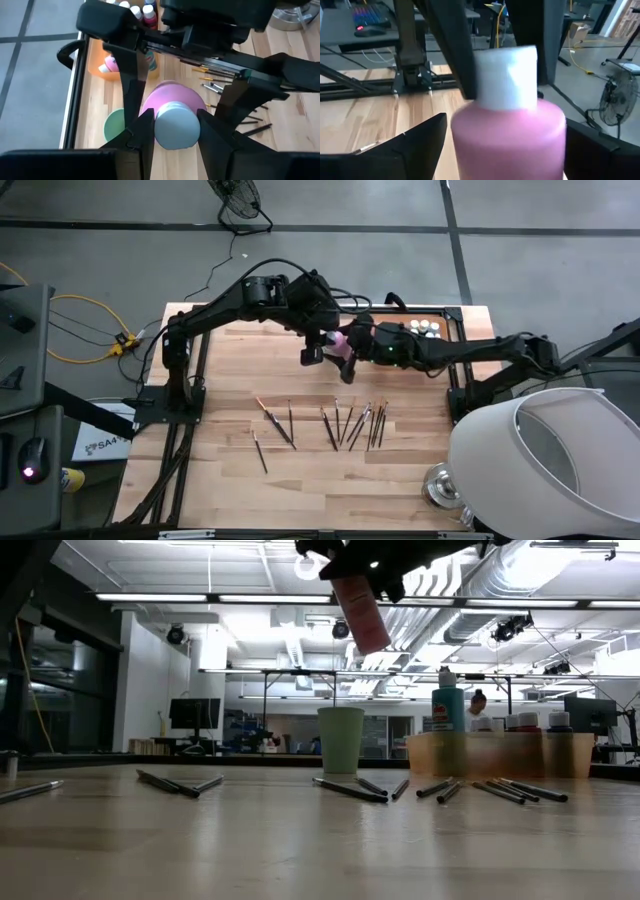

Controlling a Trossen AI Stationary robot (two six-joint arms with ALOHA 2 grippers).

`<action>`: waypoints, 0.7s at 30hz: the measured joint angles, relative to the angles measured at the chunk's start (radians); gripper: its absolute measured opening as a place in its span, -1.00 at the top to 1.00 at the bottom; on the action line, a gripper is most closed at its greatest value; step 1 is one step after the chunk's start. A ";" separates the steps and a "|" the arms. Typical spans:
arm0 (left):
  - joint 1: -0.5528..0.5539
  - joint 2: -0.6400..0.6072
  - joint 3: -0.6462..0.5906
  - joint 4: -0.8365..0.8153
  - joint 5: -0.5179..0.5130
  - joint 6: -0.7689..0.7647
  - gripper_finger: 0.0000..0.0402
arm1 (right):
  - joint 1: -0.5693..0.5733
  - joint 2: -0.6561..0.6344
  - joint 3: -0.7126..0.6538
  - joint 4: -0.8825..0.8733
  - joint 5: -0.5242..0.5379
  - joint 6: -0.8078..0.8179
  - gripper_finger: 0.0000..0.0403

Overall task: Pick & Place Paint Supplies
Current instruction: Put the large pink paint bottle into the orange bin

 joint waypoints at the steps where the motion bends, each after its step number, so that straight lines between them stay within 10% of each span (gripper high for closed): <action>1: 0.000 0.000 0.000 -0.002 0.000 0.000 0.42 | 0.001 0.005 0.009 0.002 -0.008 0.001 -0.60; 21: 0.000 0.001 0.000 -0.037 0.000 0.008 0.42 | 0.006 0.007 0.040 -0.007 -0.002 -0.020 -0.10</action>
